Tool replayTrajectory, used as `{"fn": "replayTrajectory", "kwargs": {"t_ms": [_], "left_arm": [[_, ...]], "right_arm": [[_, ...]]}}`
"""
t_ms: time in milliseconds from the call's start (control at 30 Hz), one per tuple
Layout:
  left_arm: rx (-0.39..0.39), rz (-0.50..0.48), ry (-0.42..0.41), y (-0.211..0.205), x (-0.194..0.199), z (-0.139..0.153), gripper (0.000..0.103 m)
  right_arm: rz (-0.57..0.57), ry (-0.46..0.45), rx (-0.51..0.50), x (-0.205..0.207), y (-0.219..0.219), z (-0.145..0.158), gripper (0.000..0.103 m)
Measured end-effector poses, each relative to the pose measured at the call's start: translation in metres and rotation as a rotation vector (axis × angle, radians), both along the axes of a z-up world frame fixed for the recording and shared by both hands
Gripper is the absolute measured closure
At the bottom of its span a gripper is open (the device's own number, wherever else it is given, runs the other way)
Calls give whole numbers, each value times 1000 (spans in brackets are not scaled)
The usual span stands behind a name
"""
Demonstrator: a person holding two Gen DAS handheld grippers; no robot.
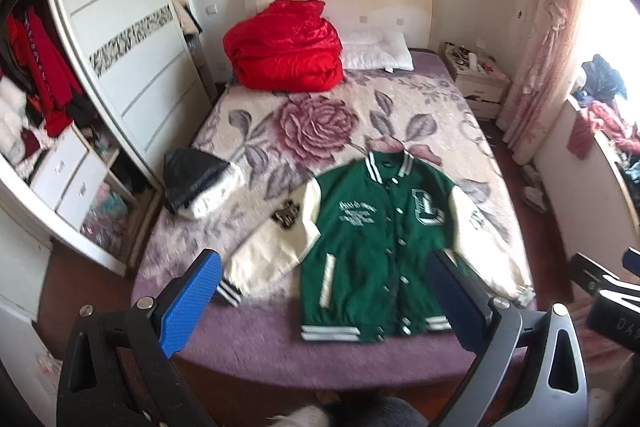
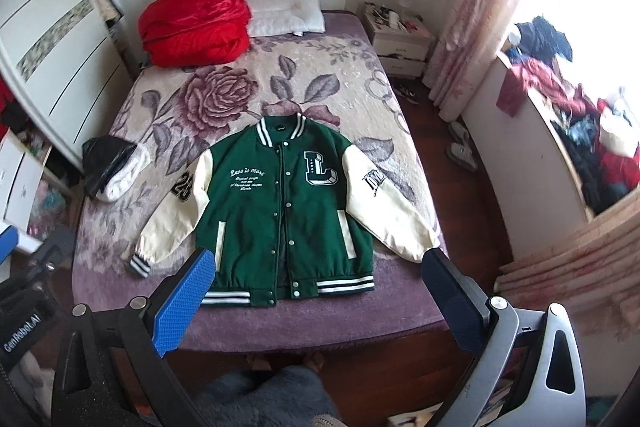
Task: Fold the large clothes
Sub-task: 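Grasp the striped cuff of the cream sleeve with the right gripper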
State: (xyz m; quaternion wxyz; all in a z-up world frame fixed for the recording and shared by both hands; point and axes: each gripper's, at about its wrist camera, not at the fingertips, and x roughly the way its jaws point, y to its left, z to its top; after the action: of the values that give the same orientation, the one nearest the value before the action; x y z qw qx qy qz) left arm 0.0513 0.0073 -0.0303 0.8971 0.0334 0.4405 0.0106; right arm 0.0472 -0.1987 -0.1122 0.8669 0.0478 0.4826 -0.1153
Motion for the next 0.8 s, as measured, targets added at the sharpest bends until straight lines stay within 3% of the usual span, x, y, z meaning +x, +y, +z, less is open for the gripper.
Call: {"fn": "replayTrajectory", "kwargs": {"t_ms": [100,200,300,333,433,467,567,700,800], "left_arm": [[73,10,-24,-8,30,-35,0],[83,18,-17,-14,53,-73,0],[114,48,32,-28,83,-123,0],[122,56,48,-32,89,-132,0],[151,87,125,-52,117,-185,0],[164,93,151,-58,128,-203,0],[186,84,195,-81,147,-247,0],[227,70,276,-106,175,-328,0],[231,88,344,-113,192,-383,0]], "right_arm": [[-87,18,108,20,-35,-56,0],[-228,47,234,34,-89,-124,6],[-362,115,314,45,-147,-203,38],[-405,136,356,48,-168,-230,40],[-538,169,505,50,-232,-315,39],[-598,183,548,52,-259,-353,33],[-719,212,621,50,-315,-440,28],[-882,191,728,46,-385,-568,28],[-1005,124,834,40,-418,-642,28]]}}
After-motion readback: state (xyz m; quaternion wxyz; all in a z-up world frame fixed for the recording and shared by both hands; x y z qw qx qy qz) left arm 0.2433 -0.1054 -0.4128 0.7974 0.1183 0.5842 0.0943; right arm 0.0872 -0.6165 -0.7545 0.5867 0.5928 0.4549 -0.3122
